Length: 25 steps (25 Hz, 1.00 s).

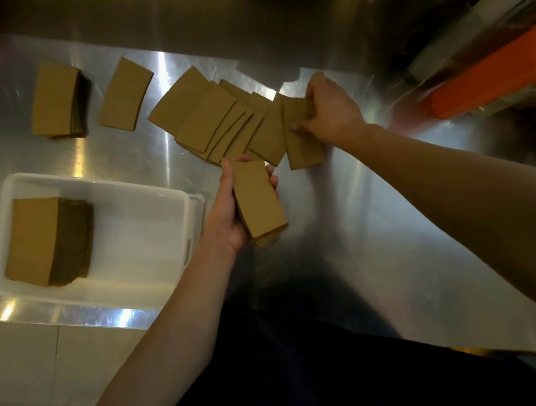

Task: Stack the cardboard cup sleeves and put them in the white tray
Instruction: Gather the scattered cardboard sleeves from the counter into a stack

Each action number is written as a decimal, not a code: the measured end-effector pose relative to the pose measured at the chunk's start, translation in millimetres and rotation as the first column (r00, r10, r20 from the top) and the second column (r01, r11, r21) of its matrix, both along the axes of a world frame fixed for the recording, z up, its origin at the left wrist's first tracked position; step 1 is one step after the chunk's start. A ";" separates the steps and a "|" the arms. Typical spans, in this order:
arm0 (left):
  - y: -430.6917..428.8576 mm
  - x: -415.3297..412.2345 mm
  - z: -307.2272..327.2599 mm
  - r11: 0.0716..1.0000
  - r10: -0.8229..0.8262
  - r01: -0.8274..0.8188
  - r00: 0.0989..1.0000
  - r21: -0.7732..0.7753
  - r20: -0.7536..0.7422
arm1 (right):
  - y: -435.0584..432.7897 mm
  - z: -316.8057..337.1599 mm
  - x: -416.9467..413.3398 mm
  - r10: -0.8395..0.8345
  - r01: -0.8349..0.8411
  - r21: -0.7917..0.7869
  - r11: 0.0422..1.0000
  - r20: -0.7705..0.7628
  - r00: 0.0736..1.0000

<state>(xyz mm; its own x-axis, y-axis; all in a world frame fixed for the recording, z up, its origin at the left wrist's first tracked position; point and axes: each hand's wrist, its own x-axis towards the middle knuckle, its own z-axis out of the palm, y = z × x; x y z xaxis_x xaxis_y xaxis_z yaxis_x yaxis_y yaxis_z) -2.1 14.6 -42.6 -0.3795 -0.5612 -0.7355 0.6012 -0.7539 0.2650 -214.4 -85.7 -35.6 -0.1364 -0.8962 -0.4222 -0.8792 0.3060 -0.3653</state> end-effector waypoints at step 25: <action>3.1 8.6 7.4 0.994 -0.105 0.103 0.988 -0.027 -0.116 | 22.2 8.4 15.4 -0.011 0.012 -0.026 1.000 0.039 0.999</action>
